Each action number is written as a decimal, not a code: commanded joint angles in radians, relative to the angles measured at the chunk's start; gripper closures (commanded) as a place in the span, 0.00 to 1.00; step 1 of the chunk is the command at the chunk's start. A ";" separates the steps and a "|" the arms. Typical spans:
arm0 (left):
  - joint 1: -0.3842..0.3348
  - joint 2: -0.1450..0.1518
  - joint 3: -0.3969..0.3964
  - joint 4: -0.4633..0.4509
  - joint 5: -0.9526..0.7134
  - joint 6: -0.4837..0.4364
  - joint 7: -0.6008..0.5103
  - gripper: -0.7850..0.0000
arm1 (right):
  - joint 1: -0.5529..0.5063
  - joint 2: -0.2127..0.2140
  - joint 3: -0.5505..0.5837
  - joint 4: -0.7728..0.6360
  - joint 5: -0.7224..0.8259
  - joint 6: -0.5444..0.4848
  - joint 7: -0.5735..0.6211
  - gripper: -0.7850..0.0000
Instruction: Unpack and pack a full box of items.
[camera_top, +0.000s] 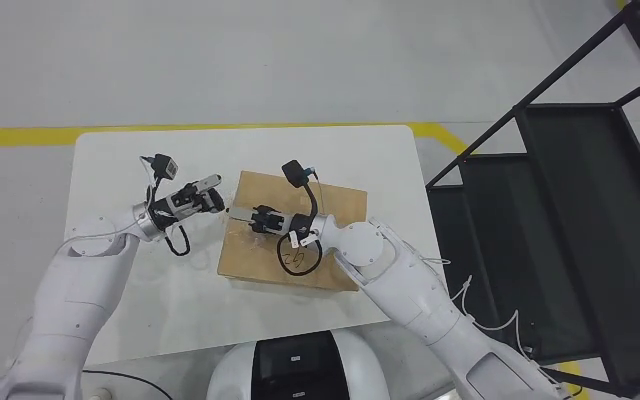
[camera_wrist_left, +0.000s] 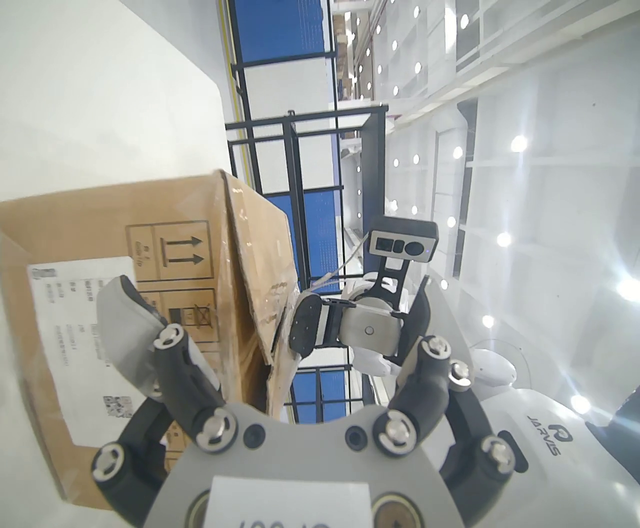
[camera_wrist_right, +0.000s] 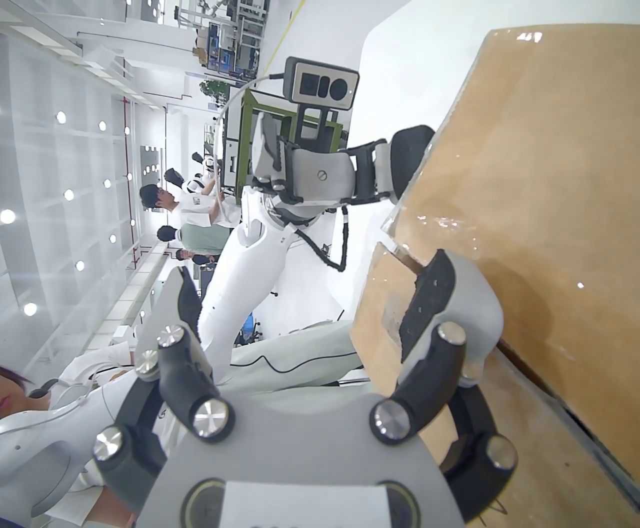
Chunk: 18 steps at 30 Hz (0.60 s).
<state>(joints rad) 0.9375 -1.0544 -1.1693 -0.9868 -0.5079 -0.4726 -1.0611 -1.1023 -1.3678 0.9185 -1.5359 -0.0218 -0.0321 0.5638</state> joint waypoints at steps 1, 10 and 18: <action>0.011 0.013 -0.045 0.018 0.008 -0.015 0.015 0.00 | 0.000 0.000 0.000 0.000 0.000 0.000 0.000 0.00; 0.139 0.067 -0.240 -0.079 0.027 -0.030 0.092 0.00 | -0.009 0.000 -0.001 -0.010 0.002 -0.004 -0.004 0.00; 0.221 0.082 -0.303 -0.198 0.047 0.010 0.128 0.00 | -0.066 0.019 0.070 -0.096 0.013 -0.007 0.017 0.00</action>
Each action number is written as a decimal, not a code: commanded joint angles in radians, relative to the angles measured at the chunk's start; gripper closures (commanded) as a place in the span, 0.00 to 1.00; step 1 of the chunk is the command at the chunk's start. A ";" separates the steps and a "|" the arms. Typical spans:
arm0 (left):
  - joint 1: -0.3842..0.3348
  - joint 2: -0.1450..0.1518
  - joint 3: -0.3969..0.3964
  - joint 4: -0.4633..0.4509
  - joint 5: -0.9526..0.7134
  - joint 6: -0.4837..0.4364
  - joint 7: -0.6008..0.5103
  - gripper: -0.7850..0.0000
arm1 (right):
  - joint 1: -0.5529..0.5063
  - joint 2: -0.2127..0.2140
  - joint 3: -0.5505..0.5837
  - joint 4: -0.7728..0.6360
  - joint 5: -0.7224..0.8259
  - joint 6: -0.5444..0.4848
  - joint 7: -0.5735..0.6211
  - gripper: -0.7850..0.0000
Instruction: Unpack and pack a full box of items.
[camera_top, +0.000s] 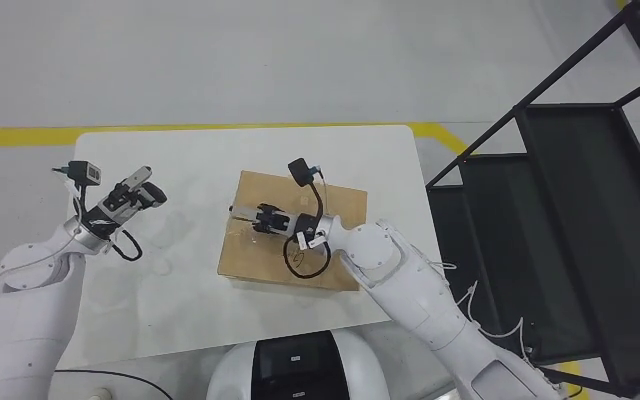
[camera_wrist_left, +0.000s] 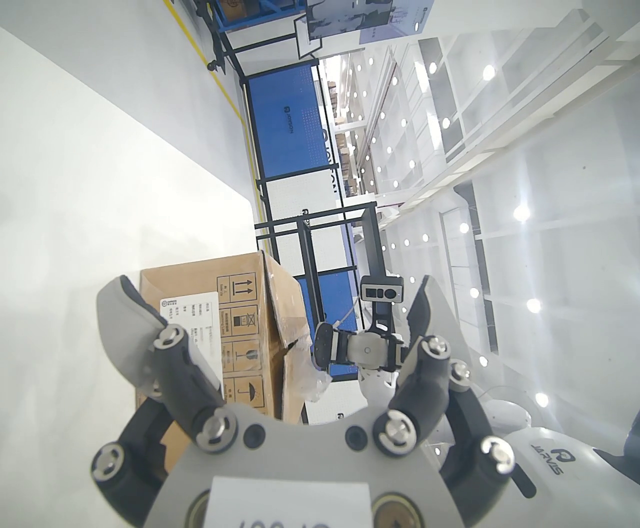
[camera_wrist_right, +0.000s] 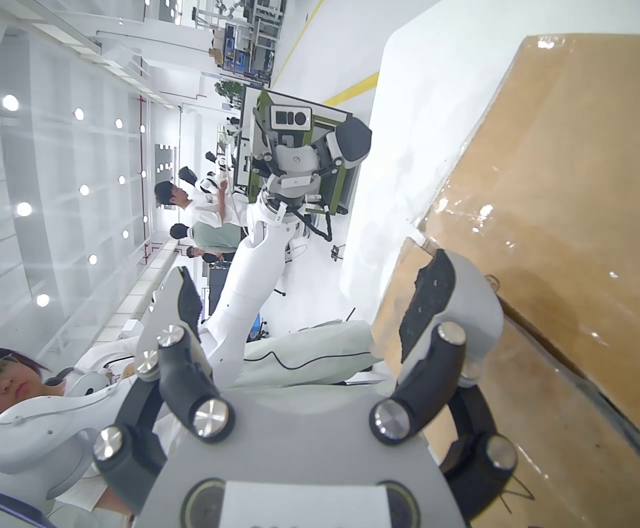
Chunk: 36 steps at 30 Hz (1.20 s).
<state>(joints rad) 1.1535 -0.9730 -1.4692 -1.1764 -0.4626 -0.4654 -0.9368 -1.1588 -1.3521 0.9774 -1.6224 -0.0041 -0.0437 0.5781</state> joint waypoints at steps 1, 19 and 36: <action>0.009 0.001 -0.005 -0.016 0.002 0.006 0.007 0.00 | -0.020 0.007 0.021 -0.012 -0.018 0.016 0.006 0.00; 0.002 -0.001 -0.001 -0.040 0.010 0.032 -0.001 0.00 | 0.099 -0.048 -0.130 0.228 0.113 -0.036 -0.018 0.00; -0.006 -0.003 0.000 -0.043 -0.004 0.028 -0.010 0.00 | 0.117 -0.081 -0.084 0.179 0.131 -0.261 -0.201 0.00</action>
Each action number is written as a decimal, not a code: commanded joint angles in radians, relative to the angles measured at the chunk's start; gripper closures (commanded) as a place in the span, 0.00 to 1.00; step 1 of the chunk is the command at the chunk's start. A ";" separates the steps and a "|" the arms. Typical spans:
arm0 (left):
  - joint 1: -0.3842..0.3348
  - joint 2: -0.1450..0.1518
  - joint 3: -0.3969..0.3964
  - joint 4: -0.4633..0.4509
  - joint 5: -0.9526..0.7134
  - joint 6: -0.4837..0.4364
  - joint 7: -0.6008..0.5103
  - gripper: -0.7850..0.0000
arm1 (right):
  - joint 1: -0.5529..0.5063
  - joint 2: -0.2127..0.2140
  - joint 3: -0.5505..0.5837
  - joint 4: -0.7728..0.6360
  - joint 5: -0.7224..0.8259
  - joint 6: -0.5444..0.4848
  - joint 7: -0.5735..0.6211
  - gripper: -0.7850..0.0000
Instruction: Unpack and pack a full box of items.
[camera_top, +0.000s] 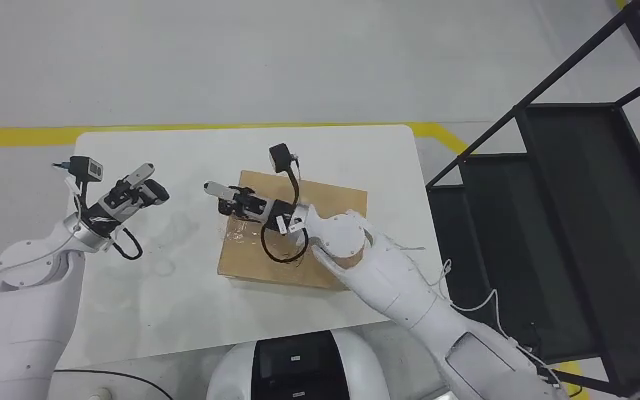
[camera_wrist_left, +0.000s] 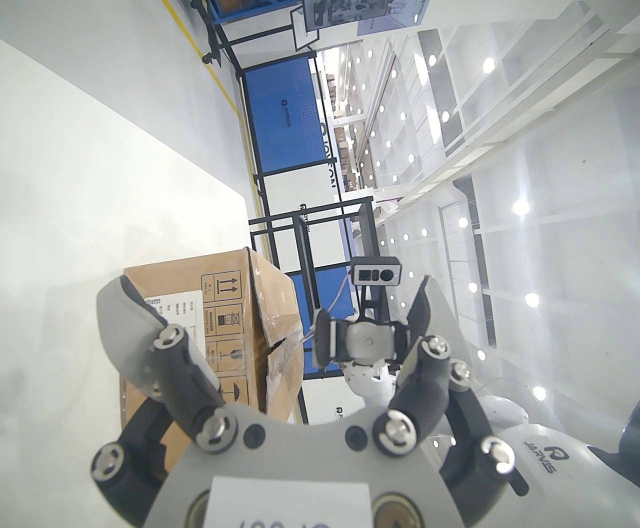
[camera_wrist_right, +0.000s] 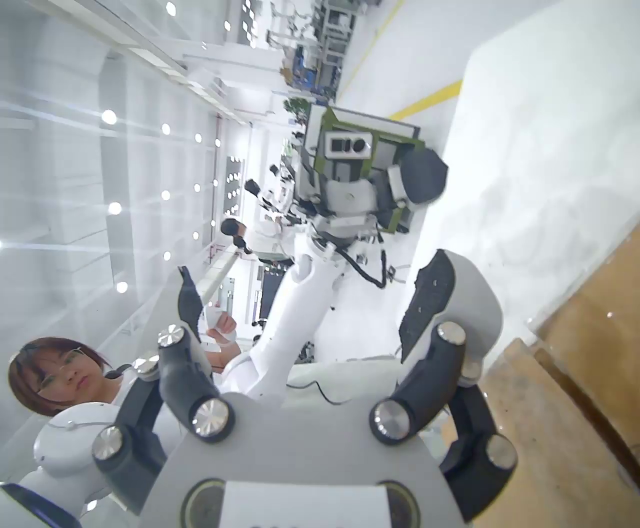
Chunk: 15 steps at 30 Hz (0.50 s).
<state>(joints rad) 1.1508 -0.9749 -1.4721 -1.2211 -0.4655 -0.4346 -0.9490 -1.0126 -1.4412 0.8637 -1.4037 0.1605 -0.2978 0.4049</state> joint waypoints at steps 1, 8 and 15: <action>-0.009 -0.003 0.008 0.003 -0.004 -0.006 0.005 0.00 | -0.059 0.017 0.054 -0.075 -0.079 -0.008 -0.049 0.00; -0.057 -0.018 0.057 0.031 -0.013 -0.031 0.037 0.00 | -0.294 0.052 0.222 -0.263 -0.255 0.040 -0.352 0.00; -0.110 -0.028 0.093 0.062 0.005 -0.053 0.028 0.00 | -0.410 0.054 0.304 -0.333 -0.279 0.099 -0.573 0.00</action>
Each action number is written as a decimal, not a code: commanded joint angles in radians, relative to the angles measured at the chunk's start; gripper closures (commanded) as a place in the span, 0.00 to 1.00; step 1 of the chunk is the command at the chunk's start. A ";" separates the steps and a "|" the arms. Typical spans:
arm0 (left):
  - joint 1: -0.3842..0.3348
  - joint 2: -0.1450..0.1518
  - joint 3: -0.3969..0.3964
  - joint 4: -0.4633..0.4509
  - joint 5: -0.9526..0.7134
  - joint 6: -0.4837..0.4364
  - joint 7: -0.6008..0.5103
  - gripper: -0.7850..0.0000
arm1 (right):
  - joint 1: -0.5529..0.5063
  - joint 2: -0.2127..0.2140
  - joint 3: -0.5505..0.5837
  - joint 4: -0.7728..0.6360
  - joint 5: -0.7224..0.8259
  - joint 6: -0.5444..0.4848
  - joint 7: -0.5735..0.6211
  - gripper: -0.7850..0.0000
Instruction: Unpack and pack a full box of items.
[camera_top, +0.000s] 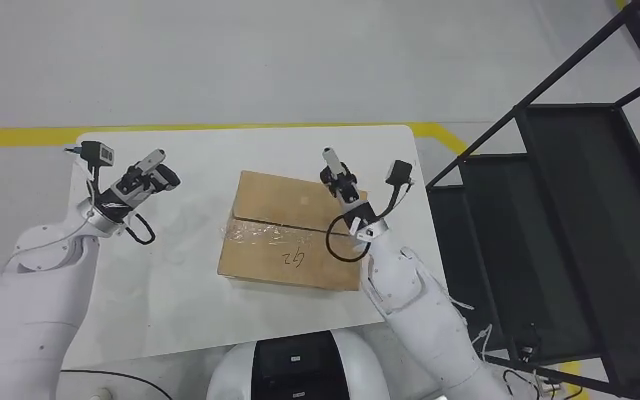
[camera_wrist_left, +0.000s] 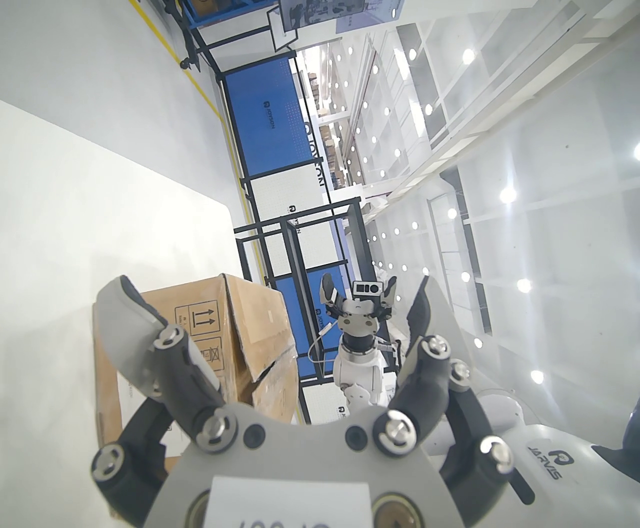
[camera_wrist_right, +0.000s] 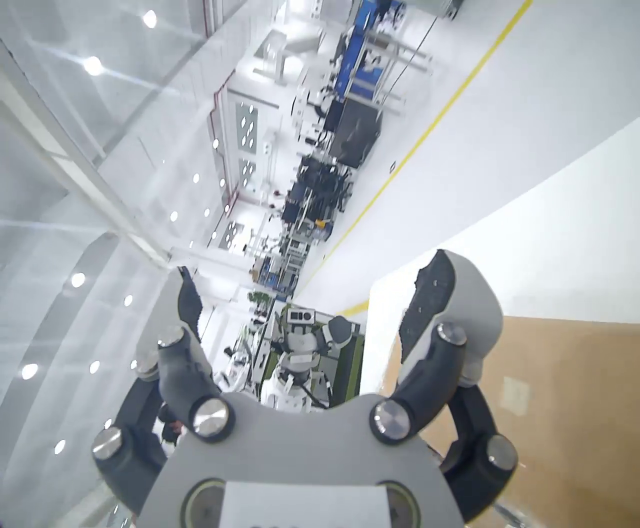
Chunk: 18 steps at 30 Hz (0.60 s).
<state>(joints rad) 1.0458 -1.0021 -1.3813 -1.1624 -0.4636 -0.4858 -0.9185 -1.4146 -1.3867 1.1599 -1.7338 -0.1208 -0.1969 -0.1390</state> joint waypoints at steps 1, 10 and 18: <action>-0.005 0.000 0.002 0.004 0.003 -0.002 -0.002 0.00 | -0.015 -0.003 0.013 -0.006 0.012 -0.018 -0.061 0.00; -0.005 0.000 0.002 0.004 0.003 -0.002 -0.002 0.00 | -0.015 -0.003 0.013 -0.006 0.012 -0.018 -0.061 0.00; -0.005 0.000 0.002 0.004 0.003 -0.002 -0.002 0.00 | -0.015 -0.003 0.013 -0.006 0.012 -0.018 -0.061 0.00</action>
<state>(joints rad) 1.0408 -1.0025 -1.3793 -1.1586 -0.4609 -0.4880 -0.9209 -1.4297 -1.3894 1.1733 -1.7402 -0.1086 -0.2147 -0.1996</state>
